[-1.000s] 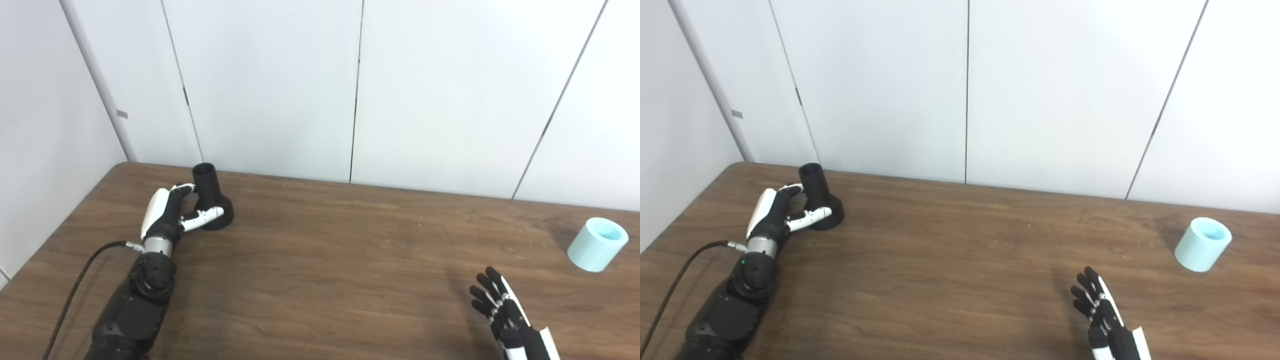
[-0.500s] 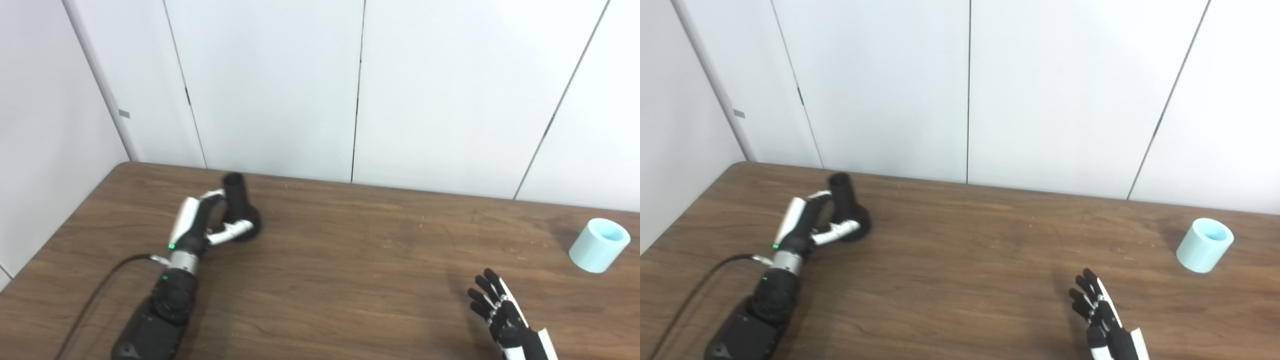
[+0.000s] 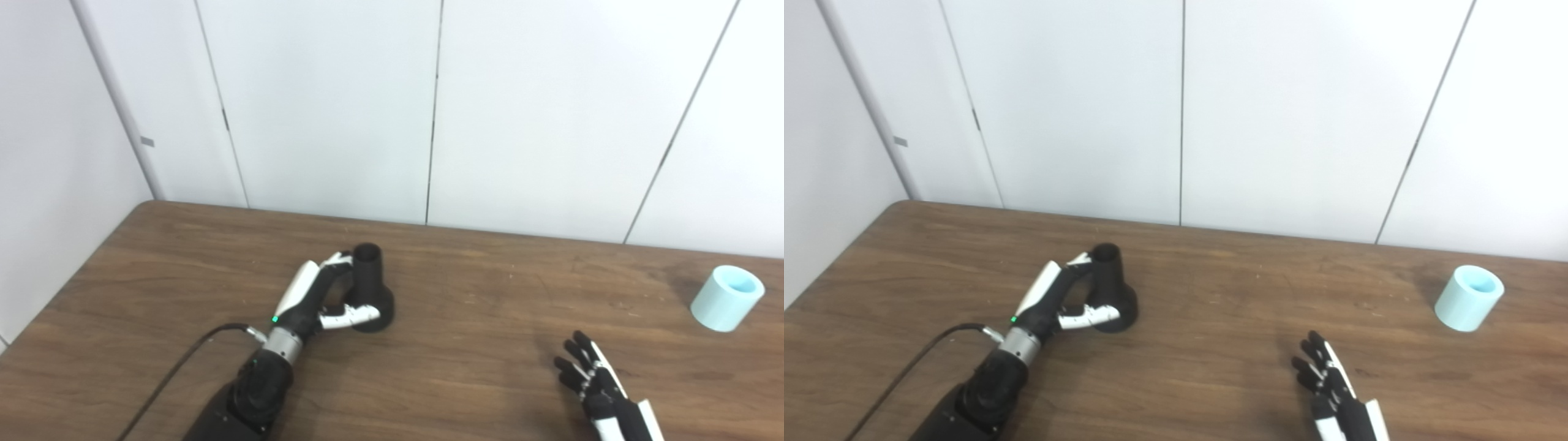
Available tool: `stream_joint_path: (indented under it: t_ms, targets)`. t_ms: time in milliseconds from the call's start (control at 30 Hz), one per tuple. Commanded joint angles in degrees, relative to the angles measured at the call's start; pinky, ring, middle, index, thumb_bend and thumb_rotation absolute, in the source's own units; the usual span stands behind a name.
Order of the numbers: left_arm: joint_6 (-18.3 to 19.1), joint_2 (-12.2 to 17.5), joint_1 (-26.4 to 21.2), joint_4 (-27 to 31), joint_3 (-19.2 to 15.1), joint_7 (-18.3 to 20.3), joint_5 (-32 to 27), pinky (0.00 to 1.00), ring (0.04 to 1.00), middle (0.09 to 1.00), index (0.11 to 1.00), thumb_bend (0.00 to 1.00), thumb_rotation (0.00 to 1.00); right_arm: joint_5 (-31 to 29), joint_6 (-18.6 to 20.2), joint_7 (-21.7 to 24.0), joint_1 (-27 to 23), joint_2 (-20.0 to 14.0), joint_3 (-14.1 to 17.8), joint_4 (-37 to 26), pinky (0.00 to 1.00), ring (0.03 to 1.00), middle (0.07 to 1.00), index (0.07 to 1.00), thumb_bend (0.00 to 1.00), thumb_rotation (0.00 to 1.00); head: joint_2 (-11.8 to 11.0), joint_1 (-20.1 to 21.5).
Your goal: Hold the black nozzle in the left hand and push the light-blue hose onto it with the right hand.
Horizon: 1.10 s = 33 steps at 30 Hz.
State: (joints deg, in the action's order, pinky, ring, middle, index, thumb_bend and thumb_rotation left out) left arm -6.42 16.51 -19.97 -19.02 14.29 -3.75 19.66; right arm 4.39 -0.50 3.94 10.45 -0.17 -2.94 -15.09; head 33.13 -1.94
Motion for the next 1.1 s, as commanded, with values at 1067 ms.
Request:
stream_joint_path:
  t_ms: [1067]
  targets:
    - [-2.5, 0.3, 9.1, 3.0, 13.2, 10.9, 4.8, 1.0, 0.964, 0.834, 0.486, 0.49, 0.09, 2.4, 18.7, -6.0, -6.1, -0.9, 1.1, -16.0, 0.82, 0.858, 0.897, 0.927, 0.69, 0.9, 3.3, 6.6]
